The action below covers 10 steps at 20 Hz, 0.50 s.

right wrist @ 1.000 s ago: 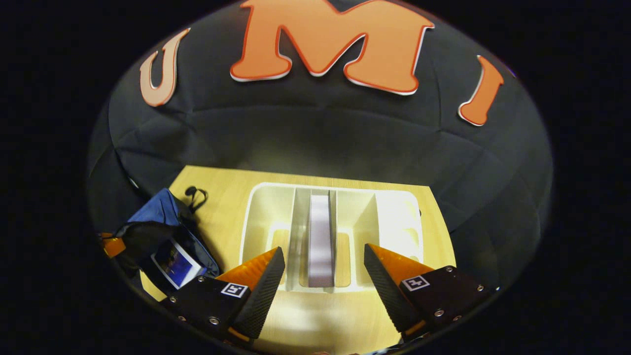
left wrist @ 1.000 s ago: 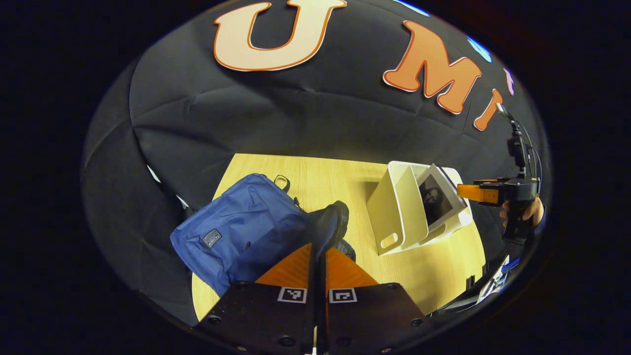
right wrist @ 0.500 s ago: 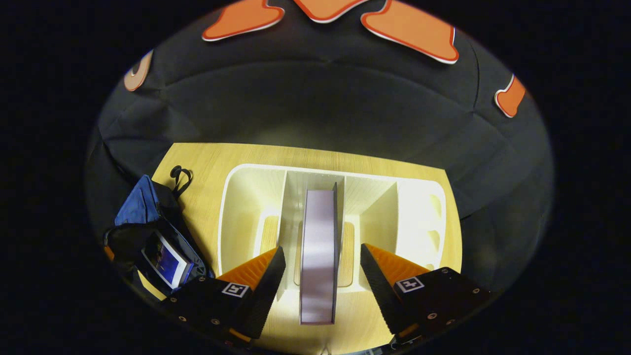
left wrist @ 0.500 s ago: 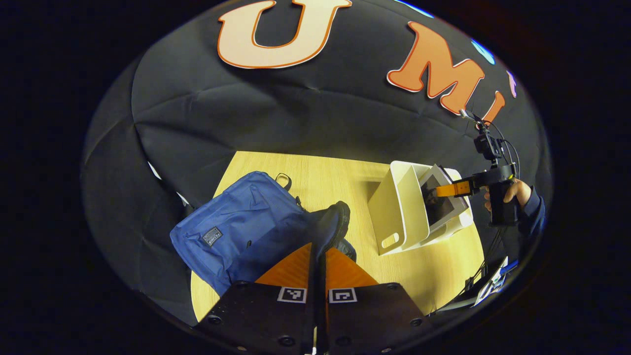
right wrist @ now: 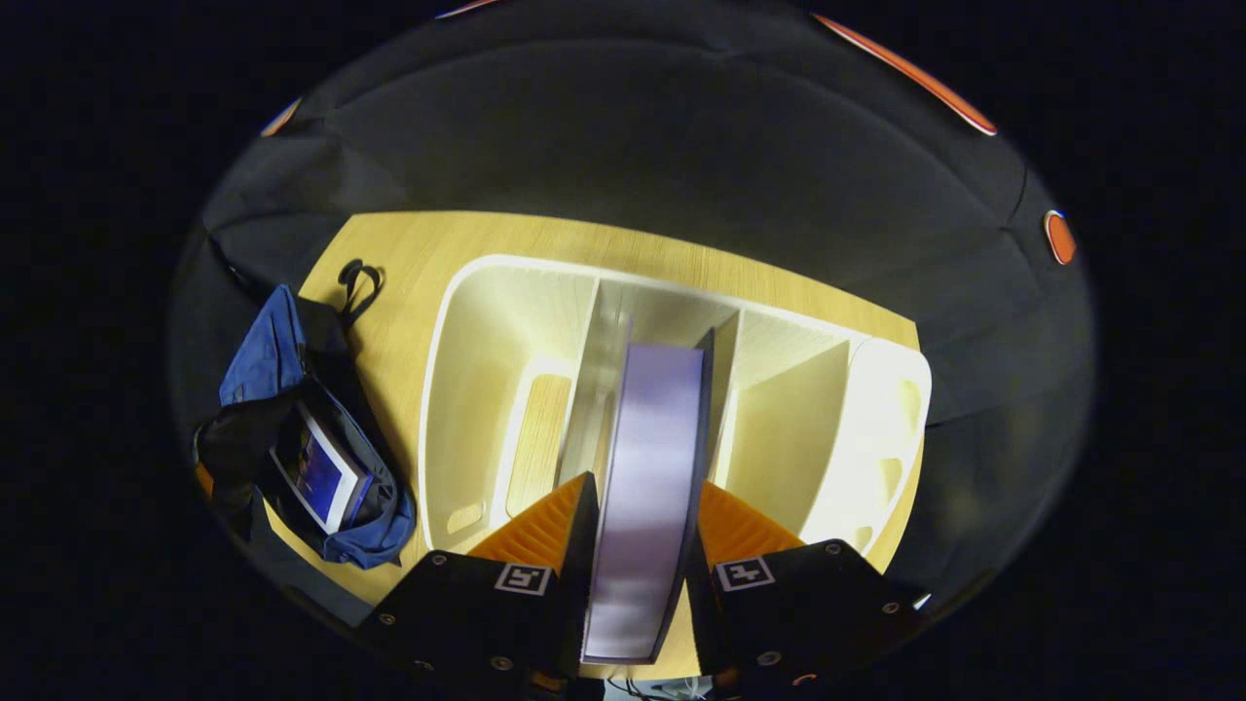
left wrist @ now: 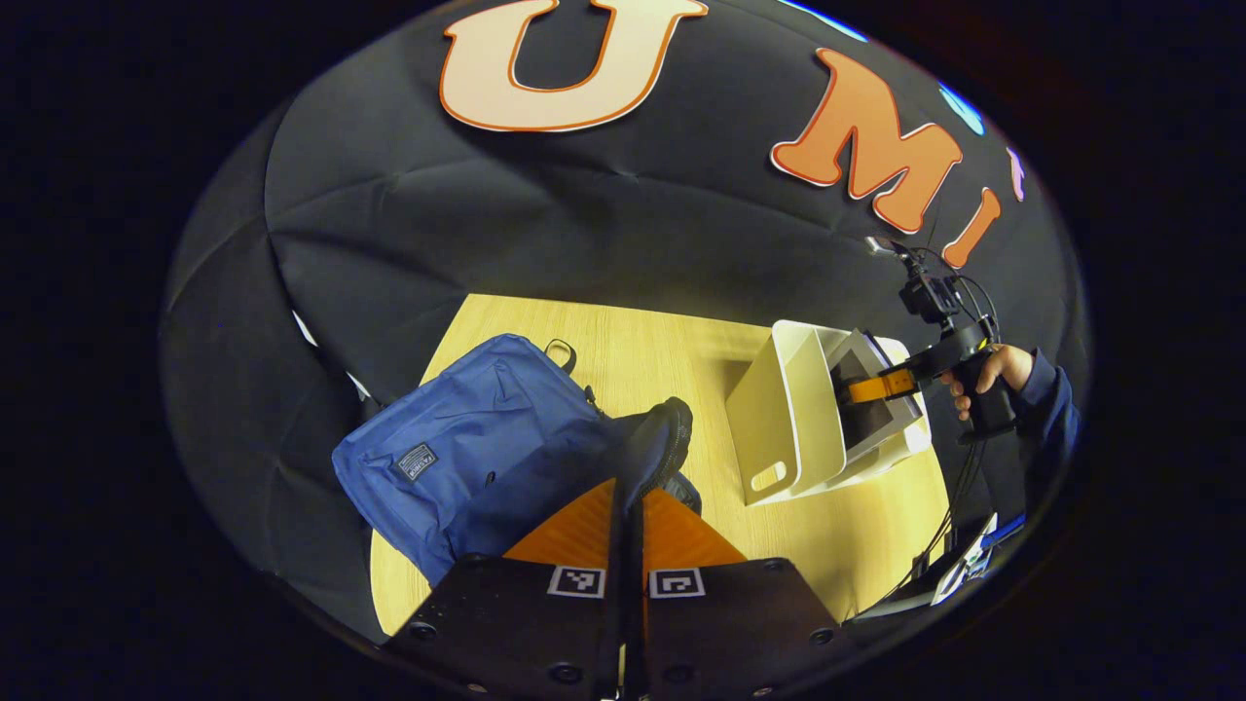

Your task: Open the schoolbag, grab two books from the bookshelf and put them into the schoolbag.

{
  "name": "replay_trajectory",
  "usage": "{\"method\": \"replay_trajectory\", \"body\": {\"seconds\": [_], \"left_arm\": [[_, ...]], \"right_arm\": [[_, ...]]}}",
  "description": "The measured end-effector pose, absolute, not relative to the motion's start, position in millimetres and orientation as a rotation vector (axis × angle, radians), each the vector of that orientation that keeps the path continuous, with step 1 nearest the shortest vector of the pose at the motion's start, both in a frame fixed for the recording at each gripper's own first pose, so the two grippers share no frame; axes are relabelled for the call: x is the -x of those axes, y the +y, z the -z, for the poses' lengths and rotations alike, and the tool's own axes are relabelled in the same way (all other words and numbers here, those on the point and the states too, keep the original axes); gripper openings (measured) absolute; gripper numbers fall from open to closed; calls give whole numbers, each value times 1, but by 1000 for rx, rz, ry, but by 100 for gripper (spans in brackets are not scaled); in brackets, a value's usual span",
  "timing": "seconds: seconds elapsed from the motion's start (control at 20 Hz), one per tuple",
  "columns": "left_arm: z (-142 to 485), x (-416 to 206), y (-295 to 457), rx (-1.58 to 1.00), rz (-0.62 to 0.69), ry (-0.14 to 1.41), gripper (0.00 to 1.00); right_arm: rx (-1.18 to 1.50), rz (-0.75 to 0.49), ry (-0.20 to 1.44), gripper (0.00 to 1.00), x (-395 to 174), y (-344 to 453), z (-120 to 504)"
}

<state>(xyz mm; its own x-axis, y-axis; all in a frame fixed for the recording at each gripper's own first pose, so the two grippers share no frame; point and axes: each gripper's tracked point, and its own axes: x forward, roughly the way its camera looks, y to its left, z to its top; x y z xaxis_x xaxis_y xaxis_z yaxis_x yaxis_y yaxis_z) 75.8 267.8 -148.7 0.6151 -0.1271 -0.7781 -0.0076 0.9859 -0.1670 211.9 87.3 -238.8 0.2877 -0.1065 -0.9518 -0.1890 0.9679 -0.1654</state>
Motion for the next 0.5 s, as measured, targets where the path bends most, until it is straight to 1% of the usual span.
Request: {"method": "replay_trajectory", "body": {"seconds": [0.1, 0.25, 0.4, 0.5], "left_arm": [[149, -75, 268, 166, 68, 904, 2], [149, -73, 268, 169, 68, 905, 2], [150, -73, 268, 167, 73, 903, 2], [149, -72, 267, 167, 76, 907, 2]], "right_arm": [[265, -66, 1283, 47, -212, 90, 237], [198, -61, 1289, 43, -208, 90, 233], [149, -80, 1253, 39, -206, 85, 214], [131, -86, 1226, 38, -198, 78, 195]]}}
